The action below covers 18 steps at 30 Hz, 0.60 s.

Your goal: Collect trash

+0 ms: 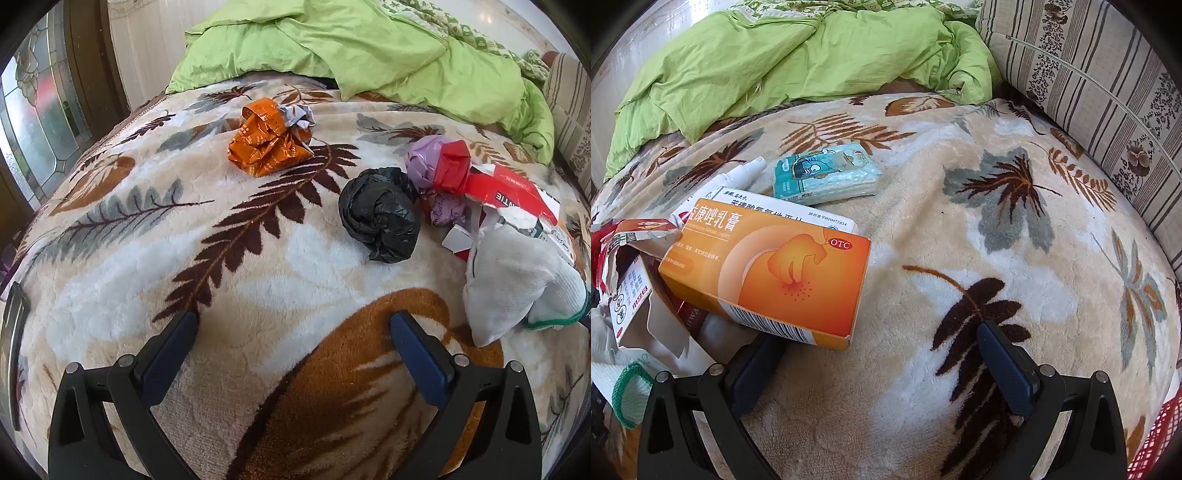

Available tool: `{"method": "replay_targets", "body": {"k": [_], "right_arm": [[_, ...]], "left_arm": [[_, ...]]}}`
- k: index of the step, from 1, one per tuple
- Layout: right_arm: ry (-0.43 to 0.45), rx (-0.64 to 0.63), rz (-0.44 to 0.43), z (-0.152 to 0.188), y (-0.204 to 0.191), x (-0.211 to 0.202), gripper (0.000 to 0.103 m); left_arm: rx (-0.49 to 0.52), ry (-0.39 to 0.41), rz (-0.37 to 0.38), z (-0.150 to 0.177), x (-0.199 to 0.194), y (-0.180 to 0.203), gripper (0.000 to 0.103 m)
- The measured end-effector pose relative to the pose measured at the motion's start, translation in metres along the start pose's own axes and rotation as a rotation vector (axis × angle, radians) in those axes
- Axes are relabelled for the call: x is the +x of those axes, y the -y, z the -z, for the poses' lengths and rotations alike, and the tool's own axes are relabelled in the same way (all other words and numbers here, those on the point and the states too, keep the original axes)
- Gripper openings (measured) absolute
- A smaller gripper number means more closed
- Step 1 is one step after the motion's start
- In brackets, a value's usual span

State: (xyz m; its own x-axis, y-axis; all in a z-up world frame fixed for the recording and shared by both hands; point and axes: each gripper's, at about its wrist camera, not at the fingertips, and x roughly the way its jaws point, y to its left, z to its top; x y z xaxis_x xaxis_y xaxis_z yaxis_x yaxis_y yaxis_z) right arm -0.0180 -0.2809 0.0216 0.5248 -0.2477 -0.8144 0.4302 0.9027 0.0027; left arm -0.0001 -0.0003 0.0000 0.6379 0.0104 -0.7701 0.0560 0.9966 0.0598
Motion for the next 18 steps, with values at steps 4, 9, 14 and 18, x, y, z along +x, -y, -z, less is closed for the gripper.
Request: {"method": "replay_targets", "body": {"k": [4,9,14,18], "right_arm": [[-0.003,0.002,-0.003,0.000,0.000,0.000,0.102],[-0.007,-0.003,-0.010,0.001,0.001,-0.001,0.102],[-0.067,-0.084,-0.107,0.004,0.007,-0.015,0.102],[0.066,-0.058,-0.157,0.023,0.022,-0.067,0.102]], "left_arm": [[-0.009,-0.025,0.015,0.000,0.000,0.000,0.103],[0.008,-0.004,0.030,0.005,-0.002,-0.006,0.103],[0.021,0.088,0.019,0.010,-0.034,0.000,0.103],[0.024,0.202,0.057,0.025,-0.077,0.004,0.103]]}}
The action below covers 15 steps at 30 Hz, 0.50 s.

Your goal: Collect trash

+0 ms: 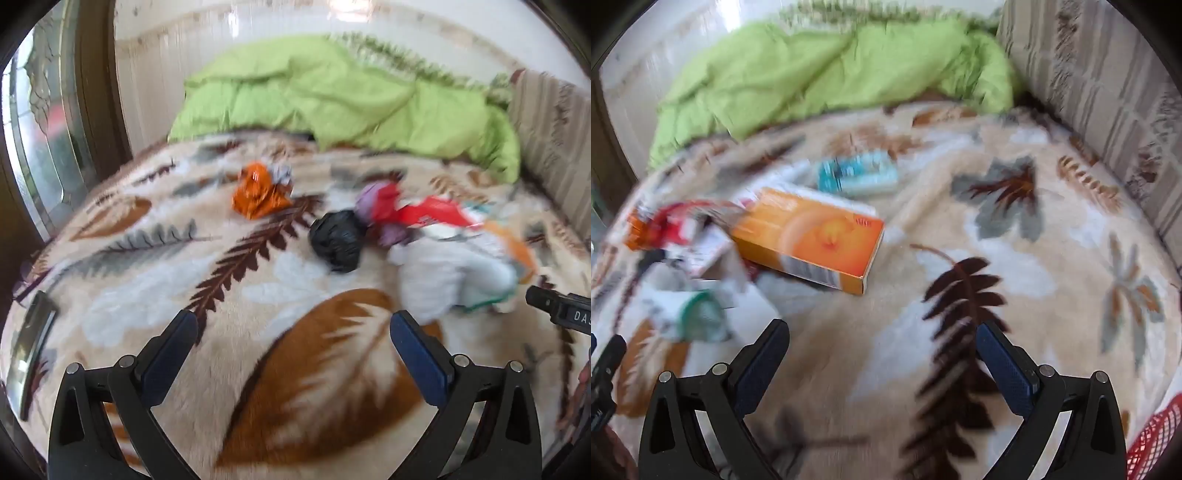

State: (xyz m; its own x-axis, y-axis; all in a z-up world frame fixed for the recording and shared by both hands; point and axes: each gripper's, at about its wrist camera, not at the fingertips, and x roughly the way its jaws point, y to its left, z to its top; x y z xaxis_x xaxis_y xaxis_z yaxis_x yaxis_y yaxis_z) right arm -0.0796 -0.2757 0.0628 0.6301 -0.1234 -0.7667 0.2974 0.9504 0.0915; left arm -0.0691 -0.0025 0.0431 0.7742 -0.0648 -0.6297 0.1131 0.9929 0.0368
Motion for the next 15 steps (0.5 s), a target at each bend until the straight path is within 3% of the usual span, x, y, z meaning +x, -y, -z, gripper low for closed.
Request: {"method": "replay_targets", "body": {"k": [2,5,7,12,15], "right_arm": [[0.094,-0.019,-0.007,0.010,0.002,-0.034,0.102],[0.165,-0.014,-0.087,0.028,0.010,-0.078,0.102],[0.227,-0.057,-0.039,0.045,0.009,-0.104,0.102],[0.252,-0.167,-0.013,0.077,0.005,-0.132,0.102],[0.267,-0.169,0.008,0.085,0.007,-0.138,0.102]], "left_arm": [[0.028,0.053,-0.002,0.008,-0.026,0.007,0.103],[0.061,0.103,0.009,0.020,-0.056,0.012,0.103],[0.043,0.126,0.025,0.026,-0.076,0.008,0.103],[0.054,0.133,0.035,0.058,-0.120,0.010,0.103],[0.085,0.153,0.026,0.056,-0.128,0.014,0.103]]}}
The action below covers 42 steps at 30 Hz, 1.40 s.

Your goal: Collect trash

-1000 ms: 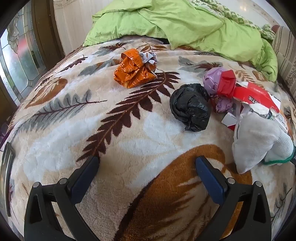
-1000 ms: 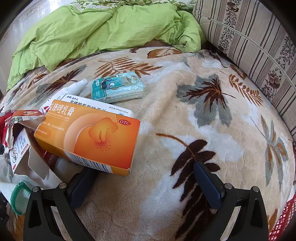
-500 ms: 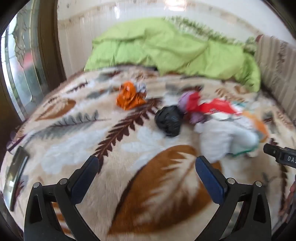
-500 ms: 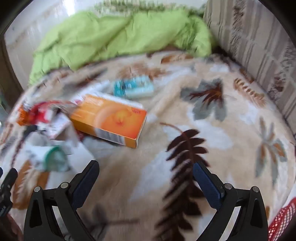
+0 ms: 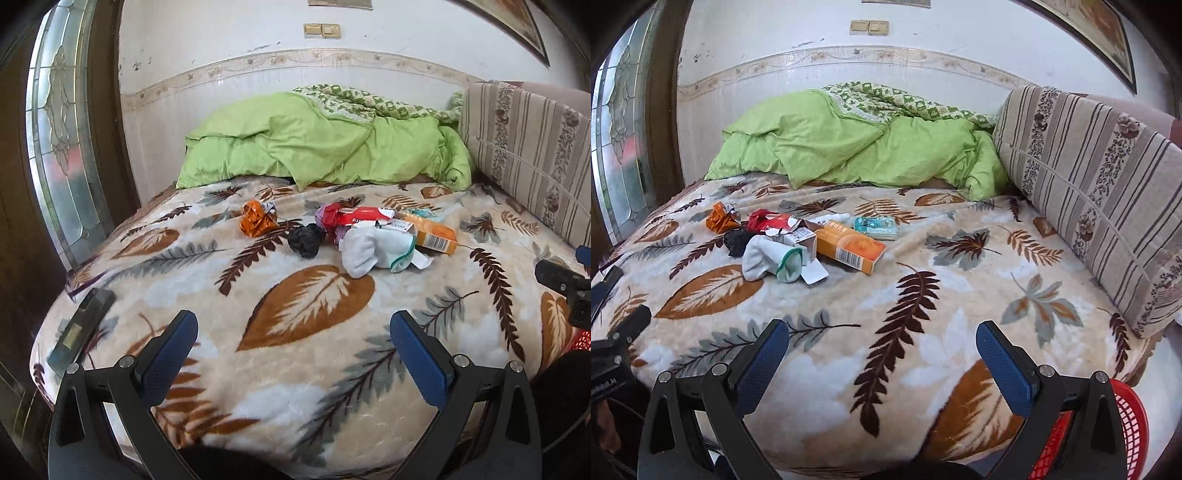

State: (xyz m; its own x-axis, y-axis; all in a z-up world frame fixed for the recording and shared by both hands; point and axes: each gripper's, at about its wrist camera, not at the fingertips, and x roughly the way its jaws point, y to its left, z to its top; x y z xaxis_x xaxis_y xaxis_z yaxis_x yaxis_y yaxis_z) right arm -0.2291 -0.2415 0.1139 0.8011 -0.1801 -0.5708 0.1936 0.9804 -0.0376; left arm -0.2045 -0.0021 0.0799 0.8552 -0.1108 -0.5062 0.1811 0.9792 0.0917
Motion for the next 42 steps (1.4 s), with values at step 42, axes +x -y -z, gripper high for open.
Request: {"method": "replay_targets", "body": {"k": [42], "right_arm": [[-0.041,-0.002,0.082,0.005,0.009,0.010,0.102]], "left_arm": [[0.043,-0.079,0.030,0.007,0.018,0.010,0.103]]}}
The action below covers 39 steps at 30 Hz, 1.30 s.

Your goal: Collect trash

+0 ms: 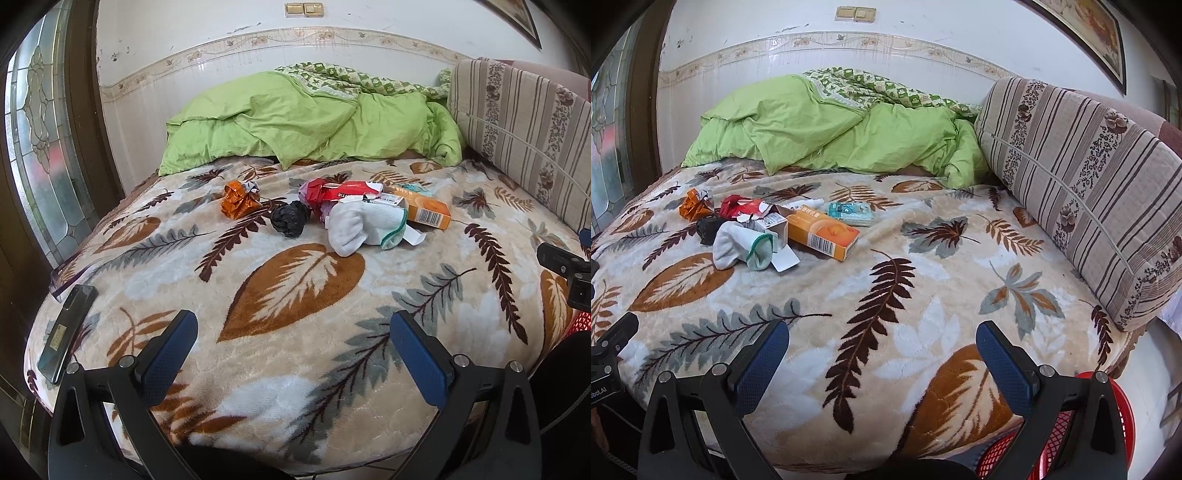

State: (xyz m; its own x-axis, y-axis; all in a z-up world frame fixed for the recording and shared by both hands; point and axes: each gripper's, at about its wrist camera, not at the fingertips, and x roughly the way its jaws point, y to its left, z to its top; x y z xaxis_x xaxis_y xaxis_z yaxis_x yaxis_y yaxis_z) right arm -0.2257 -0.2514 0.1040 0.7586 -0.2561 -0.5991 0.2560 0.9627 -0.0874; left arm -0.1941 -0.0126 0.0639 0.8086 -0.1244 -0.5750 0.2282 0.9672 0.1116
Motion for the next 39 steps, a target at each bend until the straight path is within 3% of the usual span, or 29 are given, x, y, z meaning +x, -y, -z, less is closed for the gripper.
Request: {"method": "replay_targets", "body": {"k": [33,39], "right_arm": [[-0.003,-0.005,0.004,-0.0003,-0.0020,-0.0001,0.102],[-0.027,-0.018,-0.069,-0.0021,-0.0052,0.0040,0.101]], "left_arm": [[-0.021,-0.004,0.020,-0.0004,0.0008,-0.0038,0.103],[-0.055,-0.041,0.055,-0.0033,0.0056,-0.0064,0.103]]}}
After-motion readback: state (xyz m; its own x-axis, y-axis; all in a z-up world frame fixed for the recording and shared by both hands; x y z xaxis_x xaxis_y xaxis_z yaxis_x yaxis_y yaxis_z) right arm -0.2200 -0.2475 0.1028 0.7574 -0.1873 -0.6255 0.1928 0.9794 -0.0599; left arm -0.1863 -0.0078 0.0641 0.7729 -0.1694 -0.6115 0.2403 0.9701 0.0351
